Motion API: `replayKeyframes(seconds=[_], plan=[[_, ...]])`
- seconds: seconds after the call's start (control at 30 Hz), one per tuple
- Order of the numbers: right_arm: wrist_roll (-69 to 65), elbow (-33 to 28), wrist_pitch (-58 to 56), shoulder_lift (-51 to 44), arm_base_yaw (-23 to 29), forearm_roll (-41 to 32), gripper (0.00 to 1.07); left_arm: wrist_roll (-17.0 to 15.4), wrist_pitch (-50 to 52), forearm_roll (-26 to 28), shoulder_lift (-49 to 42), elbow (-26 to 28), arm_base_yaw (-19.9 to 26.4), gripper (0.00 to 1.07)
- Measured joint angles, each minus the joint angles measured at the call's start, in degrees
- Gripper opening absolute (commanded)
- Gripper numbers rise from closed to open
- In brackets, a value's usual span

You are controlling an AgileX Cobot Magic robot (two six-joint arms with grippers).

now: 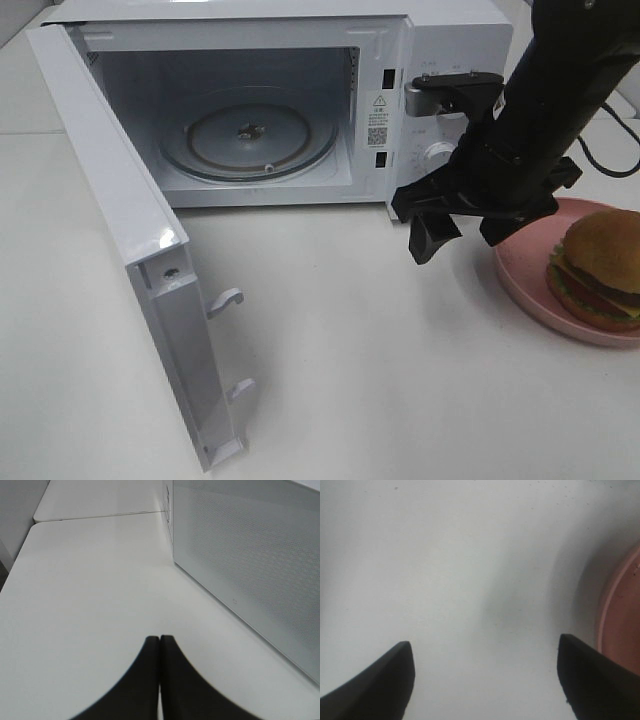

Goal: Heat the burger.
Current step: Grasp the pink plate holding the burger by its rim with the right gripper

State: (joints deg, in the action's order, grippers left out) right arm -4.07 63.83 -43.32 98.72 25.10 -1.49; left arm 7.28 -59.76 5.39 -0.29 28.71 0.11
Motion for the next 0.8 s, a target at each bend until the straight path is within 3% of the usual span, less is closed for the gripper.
replayKeyframes(seconds=[0.1,0.27,0.8], plan=[[-1.2,0.6,-0.6,0.9,0.0,1.5,0.76,0.0,0.0,0.0,0.0,0.0,0.0,0.00],[-7.2,3.7,-3.1,6.4,0.0,11.5,0.76,0.0,0.0,0.0,0.0,0.0,0.0,0.00],[-8.1,6.9,-5.4,18.7,-0.1,20.3,0.74,0.0,0.0,0.0,0.0,0.0,0.0,0.00]])
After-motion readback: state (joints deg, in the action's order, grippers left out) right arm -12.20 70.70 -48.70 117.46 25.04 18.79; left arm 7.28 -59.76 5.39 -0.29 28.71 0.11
